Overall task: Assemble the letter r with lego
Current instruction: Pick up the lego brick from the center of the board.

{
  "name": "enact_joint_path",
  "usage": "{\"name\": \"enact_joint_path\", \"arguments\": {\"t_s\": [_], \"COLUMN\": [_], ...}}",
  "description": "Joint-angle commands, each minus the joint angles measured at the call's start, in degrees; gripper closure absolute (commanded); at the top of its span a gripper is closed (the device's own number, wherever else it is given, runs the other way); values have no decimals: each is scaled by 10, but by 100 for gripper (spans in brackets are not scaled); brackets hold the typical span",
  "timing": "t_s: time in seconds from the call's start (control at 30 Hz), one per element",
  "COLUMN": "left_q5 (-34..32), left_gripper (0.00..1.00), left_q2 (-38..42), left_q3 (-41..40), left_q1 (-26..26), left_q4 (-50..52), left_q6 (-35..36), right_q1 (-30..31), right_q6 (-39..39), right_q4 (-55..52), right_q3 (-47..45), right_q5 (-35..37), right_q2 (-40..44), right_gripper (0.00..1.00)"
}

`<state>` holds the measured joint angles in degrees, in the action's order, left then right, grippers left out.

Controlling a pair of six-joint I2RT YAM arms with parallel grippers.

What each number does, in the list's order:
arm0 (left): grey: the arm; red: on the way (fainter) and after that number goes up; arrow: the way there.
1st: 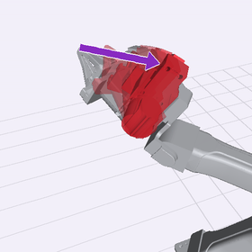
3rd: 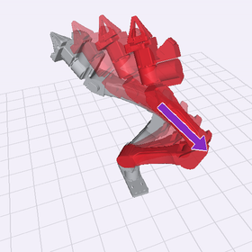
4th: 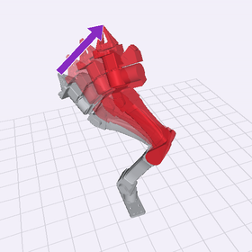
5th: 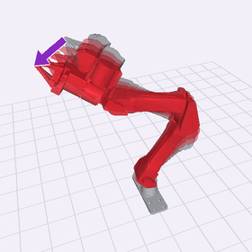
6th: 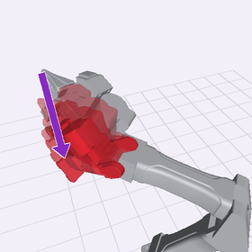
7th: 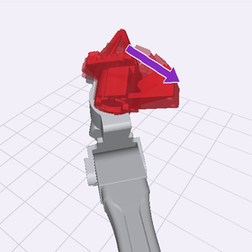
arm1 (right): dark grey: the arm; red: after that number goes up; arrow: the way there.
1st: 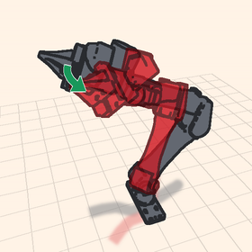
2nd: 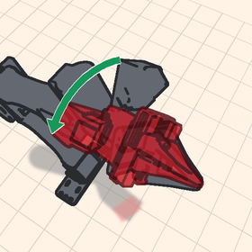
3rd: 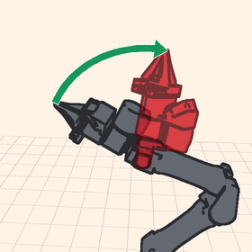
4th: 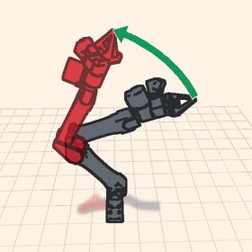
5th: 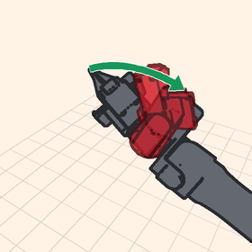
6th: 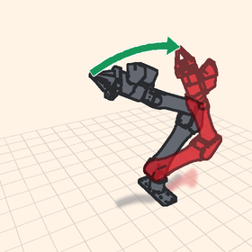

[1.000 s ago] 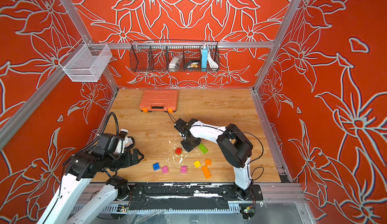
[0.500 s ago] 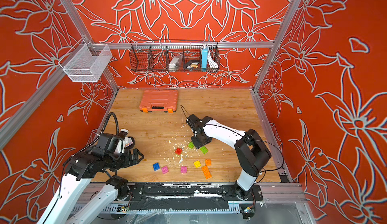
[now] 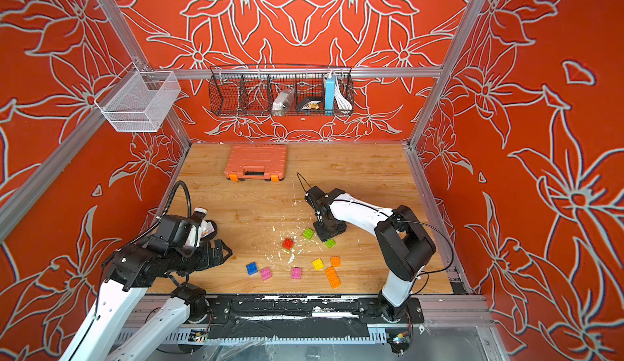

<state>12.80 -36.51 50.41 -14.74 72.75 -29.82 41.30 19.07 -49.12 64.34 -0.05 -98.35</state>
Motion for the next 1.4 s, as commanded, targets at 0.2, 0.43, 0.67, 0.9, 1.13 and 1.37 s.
{"name": "enact_joint_path", "arguments": {"t_s": [0.2,0.43,0.67,0.9,1.13,1.37], "left_q5": [3,-4,-5,0,44,69], "left_gripper": [1,1,1,1,6,7], "left_q2": [-12,-15,-17,-21,-72,-65], "left_q3": [-4,-3,-4,-4,0,-6], "left_q1": [-3,-3,-3,-3,-5,-27], "left_q4": [2,6,6,4,-11,-29], "left_q6": [5,-1,-3,3,42,46], "right_q1": [2,2,2,3,13,78], "right_q6": [-22,-31,-31,-12,43,115], "right_q4": [24,33,28,11,20,32], "right_q3": [-19,-20,-23,-21,-43,-72], "right_q5": [-36,-31,-27,-31,-67,-56], "right_q2": [-31,-43,-45,-26,58,126], "right_gripper": [50,55,59,100,100,100]}}
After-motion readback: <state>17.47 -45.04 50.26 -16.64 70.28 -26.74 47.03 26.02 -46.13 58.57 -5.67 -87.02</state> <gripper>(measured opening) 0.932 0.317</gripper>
